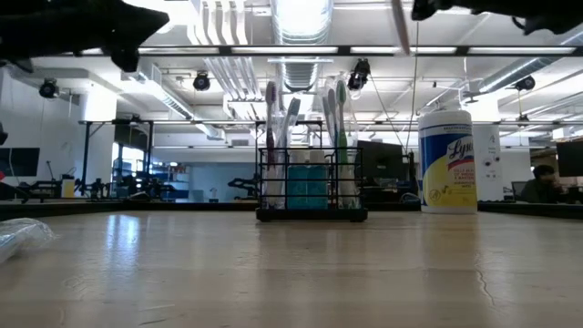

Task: Pick & Place toothbrushing station
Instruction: Put the orange toothbrush into the black organizer

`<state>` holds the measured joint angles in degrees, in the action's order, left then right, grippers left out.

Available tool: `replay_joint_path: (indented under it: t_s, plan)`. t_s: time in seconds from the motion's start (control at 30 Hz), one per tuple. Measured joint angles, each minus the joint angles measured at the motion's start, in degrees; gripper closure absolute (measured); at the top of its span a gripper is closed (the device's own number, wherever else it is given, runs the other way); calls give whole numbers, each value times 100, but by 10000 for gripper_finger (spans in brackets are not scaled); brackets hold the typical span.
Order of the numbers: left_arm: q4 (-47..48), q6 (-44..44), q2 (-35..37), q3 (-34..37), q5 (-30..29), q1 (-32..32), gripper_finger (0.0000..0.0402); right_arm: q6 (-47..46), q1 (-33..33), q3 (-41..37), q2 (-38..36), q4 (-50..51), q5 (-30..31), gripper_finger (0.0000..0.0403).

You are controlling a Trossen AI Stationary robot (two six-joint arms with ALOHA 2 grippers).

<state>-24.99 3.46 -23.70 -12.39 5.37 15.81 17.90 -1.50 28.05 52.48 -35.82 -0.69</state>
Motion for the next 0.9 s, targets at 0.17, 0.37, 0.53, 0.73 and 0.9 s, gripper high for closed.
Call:
replay_joint_path:
  t_s: [0.17, 0.37, 0.53, 0.73, 0.9]
  plan:
    - [-53, -102, -948, -662, 57, -8, 390, 16, 149, 426, 784, -96, -96, 380]
    - [-109, -234, -2273, -1740, 639, -149, 361, -229, 370, 875, 1539, -384, -136, 380]
    - [-62, -227, -3324, -2633, 718, -338, 293, -265, 486, 1172, 1967, -376, -127, 380]
    - [-36, -245, -4278, -3418, 741, -330, 211, -76, 494, 1278, 2202, -372, -123, 380]
    - [-125, -240, -4827, -3871, 766, -332, 174, 9, 514, 1288, 2241, -426, -85, 380]
